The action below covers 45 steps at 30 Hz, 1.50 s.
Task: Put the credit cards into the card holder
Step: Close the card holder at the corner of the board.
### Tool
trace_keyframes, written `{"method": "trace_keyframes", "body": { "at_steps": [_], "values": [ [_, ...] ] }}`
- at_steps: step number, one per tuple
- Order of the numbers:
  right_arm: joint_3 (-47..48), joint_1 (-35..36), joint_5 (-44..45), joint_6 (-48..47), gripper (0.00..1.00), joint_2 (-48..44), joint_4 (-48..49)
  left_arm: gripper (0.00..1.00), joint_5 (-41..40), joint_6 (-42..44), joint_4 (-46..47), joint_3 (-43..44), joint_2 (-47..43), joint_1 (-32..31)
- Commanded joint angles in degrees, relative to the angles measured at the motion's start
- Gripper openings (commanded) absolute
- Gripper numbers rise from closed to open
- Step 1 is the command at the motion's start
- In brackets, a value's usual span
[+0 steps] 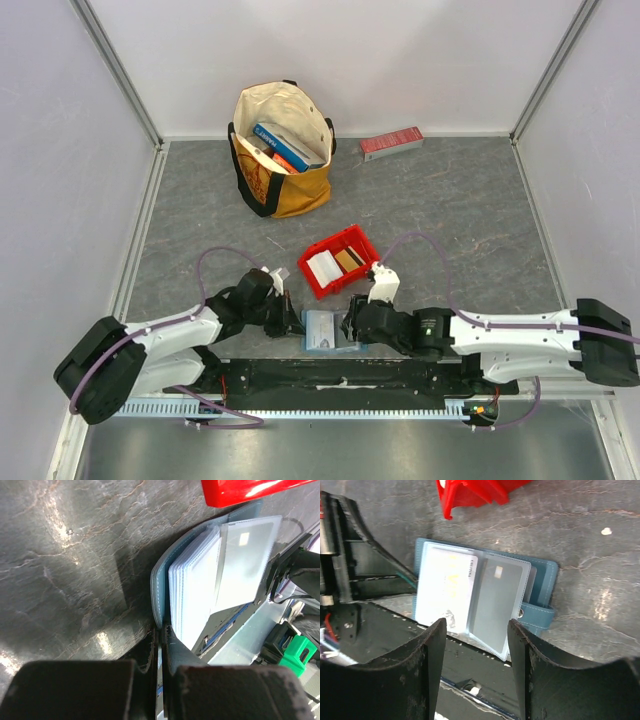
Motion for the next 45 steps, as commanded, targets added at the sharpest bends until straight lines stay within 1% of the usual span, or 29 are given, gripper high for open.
{"method": "trace_keyframes", "body": {
  "at_steps": [1,7,11,13,16,20,24,27,30,33,35,40,41,42,45],
  "values": [
    [5.9,0.2,3.2,-1.0,0.59,4.5,-7.8,0.02,-2.2,3.6,-6.1,3.5,-2.3,-0.1],
    [11.3,0.5,3.9,-1.4,0.60,12.6,-11.0,0.02,-2.4,3.7,-7.1,3.9,-2.8,-0.1],
    [10.8,1.4,4.3,-2.8,0.62,11.8,-9.5,0.02,-2.9,4.0,-7.0,3.5,-2.3,-0.1],
    [8.6,1.4,4.8,-4.3,0.62,9.0,-7.5,0.02,-3.0,4.8,-7.6,3.9,-1.5,-0.1],
    [4.0,1.4,6.9,-7.3,0.63,1.8,-4.3,0.02,-3.4,5.9,-8.8,4.5,-0.8,-0.1],
    [-2.5,1.1,8.7,-14.5,0.59,-9.5,-2.1,0.02,-4.5,7.3,-11.2,5.8,-1.2,-0.1],
    [-6.4,0.5,9.0,-20.8,0.58,-17.0,-1.3,0.02,-5.1,9.0,-13.6,7.1,-1.1,0.0],
    [-9.6,0.5,7.1,-26.4,0.60,-21.3,2.1,0.02,-5.3,9.8,-15.0,7.5,-1.4,0.0],
    [-11.9,0.5,3.8,-33.6,0.60,-23.6,5.4,0.02,-6.3,10.7,-17.0,8.0,-2.0,0.0],
    [-13.1,0.5,4.0,-35.8,0.60,-22.9,8.1,0.02,-7.3,11.5,-18.2,8.3,-2.3,0.0],
    [-13.8,0.5,1.1,-37.8,0.59,-21.0,10.2,0.02,-7.8,12.2,-19.4,8.8,-2.2,0.0],
    [-14.5,0.5,-3.0,-40.6,0.56,-13.0,16.0,0.02,-9.1,13.3,-21.2,10.1,-1.5,0.1],
    [-14.2,0.5,-3.1,-40.8,0.54,-11.3,16.1,0.02,-9.1,13.3,-21.2,10.2,-1.5,0.0],
    [-14.1,0.6,-3.9,-41.1,0.52,-9.3,18.4,0.02,-9.0,13.3,-21.2,10.2,-1.4,0.1],
    [-12.8,0.6,-5.7,-42.3,0.52,-5.0,19.6,0.02,-9.1,13.4,-21.2,10.2,-1.2,0.1]
  ]
}}
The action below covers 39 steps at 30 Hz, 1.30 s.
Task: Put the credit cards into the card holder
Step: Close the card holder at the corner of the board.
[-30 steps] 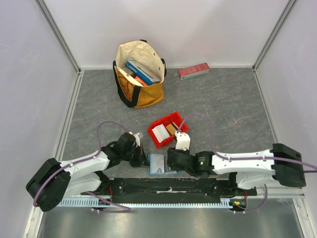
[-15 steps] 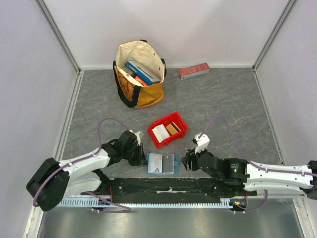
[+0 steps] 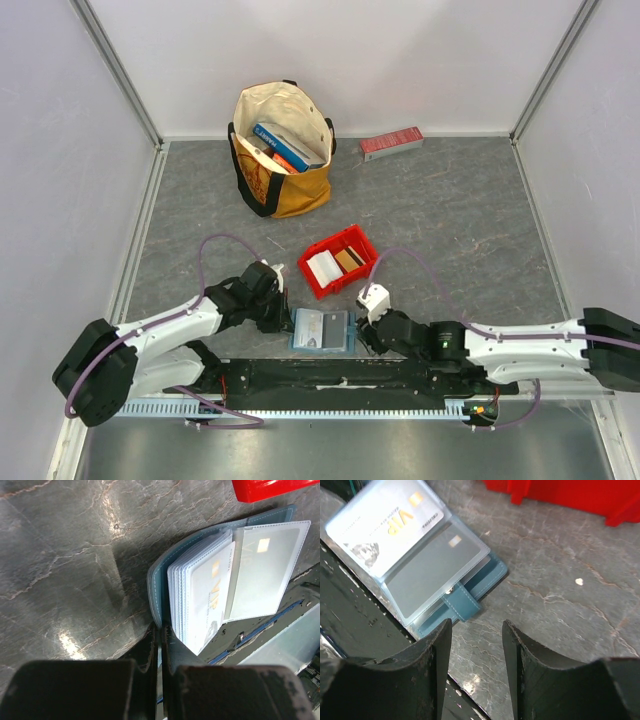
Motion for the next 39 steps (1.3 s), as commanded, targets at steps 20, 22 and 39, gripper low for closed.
{"method": "trace_keyframes", "body": {
  "at_steps": [20,22,39],
  "values": [
    [1.0,0.1,-4.2,-11.0,0.49,14.9,16.2,0.02,0.3,1.9,2.2,0.4,3.0,0.1],
    [0.9,0.1,-3.7,-10.3,0.40,15.0,16.5,0.02,0.4,1.7,2.4,0.3,3.0,0.1],
    [-7.3,0.1,15.1,38.5,0.29,-3.8,-6.2,0.02,1.6,-2.4,4.4,-1.3,-1.2,0.1]
  ]
}}
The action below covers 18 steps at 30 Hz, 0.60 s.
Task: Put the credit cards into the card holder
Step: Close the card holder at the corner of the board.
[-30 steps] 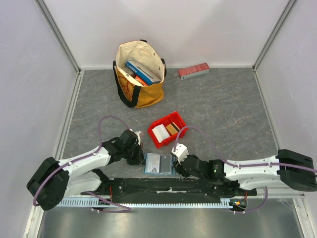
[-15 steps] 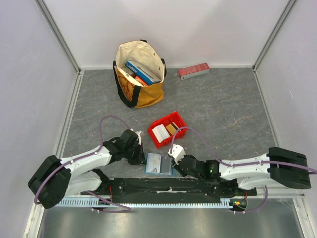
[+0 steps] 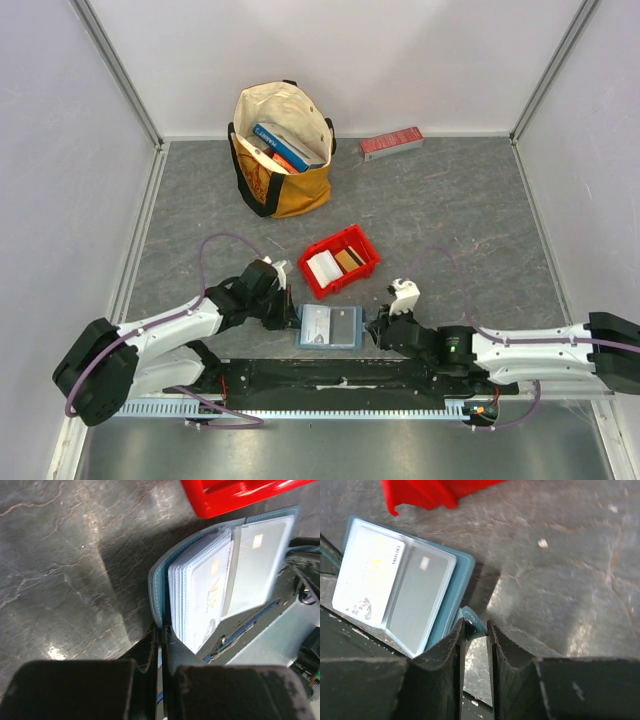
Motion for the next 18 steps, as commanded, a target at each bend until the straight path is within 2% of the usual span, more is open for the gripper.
{"method": "trace_keyframes", "body": {
  "at_steps": [1,3,4,10,14,18],
  "values": [
    [-4.4,-0.1,5.4,18.7,0.30,-5.2,-8.4,0.02,-0.2,-1.7,-0.8,-0.7,-2.8,0.1],
    [-5.1,-0.1,5.3,22.2,0.31,-7.1,-10.1,0.02,0.6,-2.4,-0.7,-0.5,-4.2,0.1],
    [-4.9,-0.1,5.4,23.1,0.35,-7.9,-10.6,0.02,1.0,-2.8,-0.8,-0.4,-4.9,0.1],
    [-0.2,-0.1,4.1,19.1,0.48,-10.1,-11.0,0.02,1.1,-3.7,-3.8,1.0,-7.2,0.1],
    [5.8,-0.1,1.3,12.9,0.52,-5.8,-10.1,0.02,1.7,-4.6,-5.2,1.9,-7.5,0.0],
    [12.1,-0.1,-3.8,8.1,0.53,2.5,-7.1,0.02,2.7,-7.0,-5.4,2.3,-8.4,-0.1]
  ]
}}
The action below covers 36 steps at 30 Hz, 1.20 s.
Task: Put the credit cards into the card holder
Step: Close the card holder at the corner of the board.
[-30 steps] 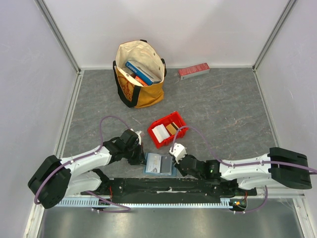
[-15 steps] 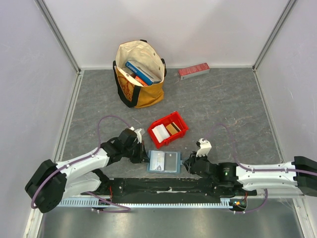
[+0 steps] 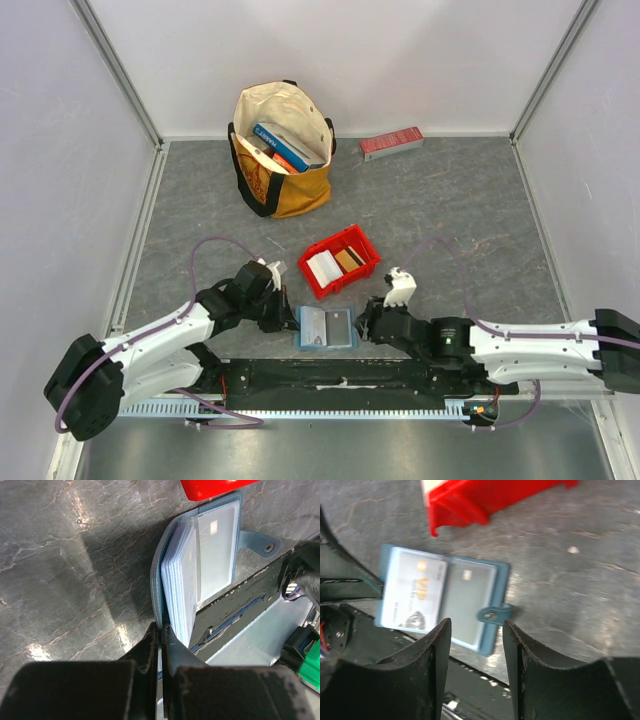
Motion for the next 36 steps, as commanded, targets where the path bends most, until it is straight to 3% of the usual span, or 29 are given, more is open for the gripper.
{"method": "trace_keyframes", "body": {
  "at_steps": [1,11,27,36],
  "values": [
    [7.7,0.1,-4.8,-6.7,0.52,8.4,4.5,0.02,1.8,-4.2,-1.0,2.3,-1.7,0.0],
    [14.8,1.6,-10.4,-5.6,0.52,24.4,11.5,0.02,3.7,-8.9,-5.6,5.1,-3.4,-0.1],
    [15.3,1.7,-12.9,-4.3,0.49,30.3,13.8,0.02,6.4,-12.1,-6.8,5.5,-5.5,-0.1],
    [13.4,1.7,-9.3,-3.1,0.50,23.9,12.1,0.02,6.3,-12.6,-10.3,7.6,-6.5,0.0]
  ]
}}
